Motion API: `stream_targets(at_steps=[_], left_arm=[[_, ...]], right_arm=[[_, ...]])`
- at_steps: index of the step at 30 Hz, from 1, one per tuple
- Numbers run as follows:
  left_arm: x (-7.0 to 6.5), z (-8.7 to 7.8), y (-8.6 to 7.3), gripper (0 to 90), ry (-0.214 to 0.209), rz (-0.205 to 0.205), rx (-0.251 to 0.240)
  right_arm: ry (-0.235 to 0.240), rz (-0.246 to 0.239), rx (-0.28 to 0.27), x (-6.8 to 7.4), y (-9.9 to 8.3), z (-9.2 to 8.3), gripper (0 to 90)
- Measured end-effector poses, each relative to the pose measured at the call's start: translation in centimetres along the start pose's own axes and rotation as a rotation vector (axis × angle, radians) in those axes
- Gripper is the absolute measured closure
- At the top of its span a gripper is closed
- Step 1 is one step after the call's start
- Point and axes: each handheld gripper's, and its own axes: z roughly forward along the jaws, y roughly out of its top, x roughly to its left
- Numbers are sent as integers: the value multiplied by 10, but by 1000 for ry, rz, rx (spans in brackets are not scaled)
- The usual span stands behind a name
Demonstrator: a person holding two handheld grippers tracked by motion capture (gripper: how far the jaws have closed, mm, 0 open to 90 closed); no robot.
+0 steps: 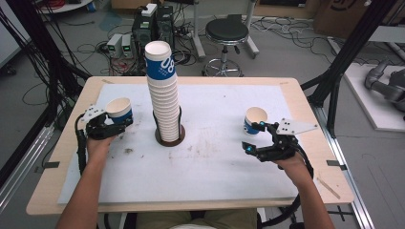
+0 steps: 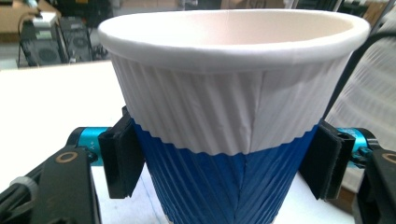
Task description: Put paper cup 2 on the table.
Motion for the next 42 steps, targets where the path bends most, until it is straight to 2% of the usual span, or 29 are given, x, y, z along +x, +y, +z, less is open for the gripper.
stream_targets(at_steps=[5,10,11,12,13,15,18,19,22,25,27,30,36,42], left_arm=[[1,9,-10,261,16,4,63],[0,10,-10,262,31,10,72],[-1,10,-10,262,40,20,81],[-5,12,-10,262,55,53,114],[-5,12,-10,257,55,53,114],[-8,12,-9,257,66,80,135],[-7,8,-9,244,68,62,161],[-7,5,-9,242,69,71,187],[-9,3,-9,238,73,84,206],[-10,3,-12,233,59,70,229],[-9,3,-13,221,46,44,251],[-9,3,-14,197,37,33,268],[-12,-12,-16,182,22,46,322],[-15,-29,-19,172,-7,44,332]], right_arm=[[9,1,3,1,0,0,175],[9,6,0,1,0,-1,175],[9,-2,-1,0,0,-1,175],[11,-2,-1,1,0,0,175],[11,-1,1,1,0,0,175],[13,-1,1,1,0,-1,175],[10,-5,0,0,0,-1,175],[14,-1,1,1,0,0,175],[19,1,5,1,0,0,175],[20,-5,9,2,0,2,175],[22,-2,10,2,0,2,175],[24,-2,10,2,0,2,175],[21,4,9,0,-1,0,175],[25,-1,19,1,-1,2,175]])
